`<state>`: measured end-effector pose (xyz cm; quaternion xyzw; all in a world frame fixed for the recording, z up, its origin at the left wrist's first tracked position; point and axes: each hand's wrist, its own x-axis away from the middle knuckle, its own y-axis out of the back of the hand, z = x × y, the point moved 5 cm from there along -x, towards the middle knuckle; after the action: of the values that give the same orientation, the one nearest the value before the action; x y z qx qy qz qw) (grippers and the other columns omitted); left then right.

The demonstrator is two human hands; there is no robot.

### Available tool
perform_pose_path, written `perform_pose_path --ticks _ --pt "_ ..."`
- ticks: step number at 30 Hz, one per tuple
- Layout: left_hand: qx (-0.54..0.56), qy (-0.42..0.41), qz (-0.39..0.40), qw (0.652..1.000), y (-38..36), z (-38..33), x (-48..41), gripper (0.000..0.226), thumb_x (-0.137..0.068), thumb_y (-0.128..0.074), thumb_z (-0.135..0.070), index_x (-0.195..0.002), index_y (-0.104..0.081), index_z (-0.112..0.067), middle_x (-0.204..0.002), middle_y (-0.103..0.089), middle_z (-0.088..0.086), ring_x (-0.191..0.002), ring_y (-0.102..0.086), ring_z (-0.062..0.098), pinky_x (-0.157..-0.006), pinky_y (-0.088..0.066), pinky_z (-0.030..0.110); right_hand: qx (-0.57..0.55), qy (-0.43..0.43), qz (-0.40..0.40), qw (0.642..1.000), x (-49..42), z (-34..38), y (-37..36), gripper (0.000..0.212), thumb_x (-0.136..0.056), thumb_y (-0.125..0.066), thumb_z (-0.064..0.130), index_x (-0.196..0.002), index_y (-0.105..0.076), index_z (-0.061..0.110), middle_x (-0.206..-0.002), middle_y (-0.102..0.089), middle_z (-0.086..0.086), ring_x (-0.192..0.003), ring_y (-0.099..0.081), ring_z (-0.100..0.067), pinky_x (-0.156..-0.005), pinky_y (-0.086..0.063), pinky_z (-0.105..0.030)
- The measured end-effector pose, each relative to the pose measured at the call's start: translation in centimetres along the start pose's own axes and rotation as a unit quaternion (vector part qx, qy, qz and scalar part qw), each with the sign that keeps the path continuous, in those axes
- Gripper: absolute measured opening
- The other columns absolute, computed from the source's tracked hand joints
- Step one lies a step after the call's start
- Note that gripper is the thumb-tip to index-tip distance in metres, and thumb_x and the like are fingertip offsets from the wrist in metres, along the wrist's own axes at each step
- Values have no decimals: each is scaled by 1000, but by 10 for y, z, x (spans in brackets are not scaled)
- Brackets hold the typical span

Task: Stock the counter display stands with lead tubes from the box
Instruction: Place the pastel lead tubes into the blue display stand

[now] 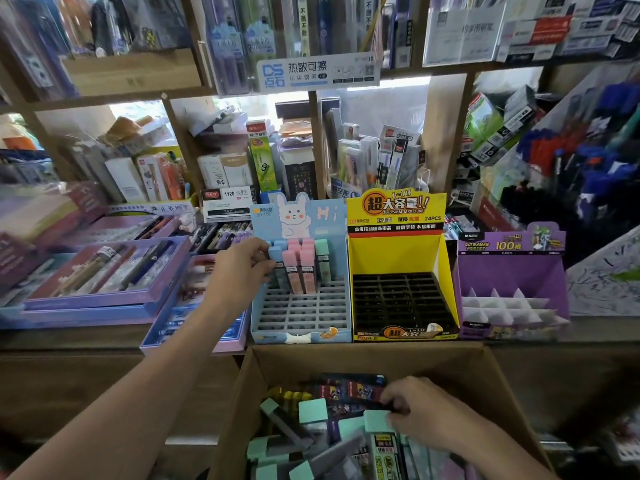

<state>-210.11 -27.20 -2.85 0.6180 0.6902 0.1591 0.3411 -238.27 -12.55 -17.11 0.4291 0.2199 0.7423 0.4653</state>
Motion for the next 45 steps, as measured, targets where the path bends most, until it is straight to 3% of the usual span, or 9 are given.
perform_pose_path --ticks 5,15,17,21,29,33,37,40,45 --pt "-1 21 4 1000 -6 1 -2 11 -96 -66 -2 -98 -67 -13 -86 -70 1 -80 -71 14 -71 -65 30 5 -1 -5 1000 -1 -1 -1 31 -93 -69 36 -124 -68 32 -115 -65 8 -102 -64 -8 -92 -55 -28" --pt "-30 25 -26 999 -7 0 11 11 -97 -62 -3 -105 -67 -9 -91 -71 4 -85 -71 23 -79 -63 47 8 4 -19 1000 0 1 0 31 -94 -70 34 -125 -68 32 -113 -65 10 -102 -63 -5 -93 -55 -28" --pt "-26 14 -61 998 -3 -3 24 13 -97 -64 -6 -109 -67 -11 -95 -70 0 -89 -68 17 -81 -63 43 0 10 -28 1000 1 2 1 28 -94 -70 32 -122 -69 32 -110 -66 12 -100 -63 -4 -93 -56 -28" --pt "-29 -31 -86 995 1 -16 65 14 -96 -69 -14 -109 -67 -19 -92 -67 -13 -83 -62 -3 -69 -51 8 -22 5 -58 998 4 3 5 29 -96 -69 32 -125 -67 32 -114 -64 13 -104 -61 -3 -95 -53 -25" --pt "-5 35 108 994 -40 -6 157 17 -91 -74 -21 -102 -69 -31 -89 -71 -19 -87 -64 -8 -71 -49 4 -39 19 -51 998 14 15 1 45 -92 -76 31 -134 -60 28 -112 -61 16 -100 -62 -1 -90 -54 -22" --pt "-32 82 208 974 -58 7 187 21 -88 -76 -29 -107 -69 -33 -95 -70 -16 -92 -65 1 -84 -56 25 -3 19 -29 999 26 22 -4 52 -91 -75 32 -138 -56 27 -117 -60 11 -106 -61 -6 -96 -54 -33" --pt "-97 98 299 944 -64 18 208 34 -82 -76 -43 -113 -62 -42 -96 -66 -20 -97 -62 4 -89 -56 32 31 14 -1 999 39 26 -18 55 -89 -76 35 -140 -54 31 -116 -59 13 -109 -60 -8 -101 -52 -40" --pt "-150 95 337 925 -67 23 222 38 -78 -76 -46 -111 -58 -46 -98 -60 -21 -93 -59 5 -83 -54 29 18 26 15 999 48 30 -33 59 -87 -79 33 -140 -53 34 -115 -59 14 -106 -60 -6 -94 -56 -34" --pt "-159 99 347 919 -69 26 235 43 -77 -80 -42 -113 -56 -44 -98 -53 -24 -94 -58 4 -79 -51 26 61 54 36 996 58 40 -53 71 -76 -85 45 -137 -51 38 -118 -49 17 -108 -54 -9 -92 -53 -38"
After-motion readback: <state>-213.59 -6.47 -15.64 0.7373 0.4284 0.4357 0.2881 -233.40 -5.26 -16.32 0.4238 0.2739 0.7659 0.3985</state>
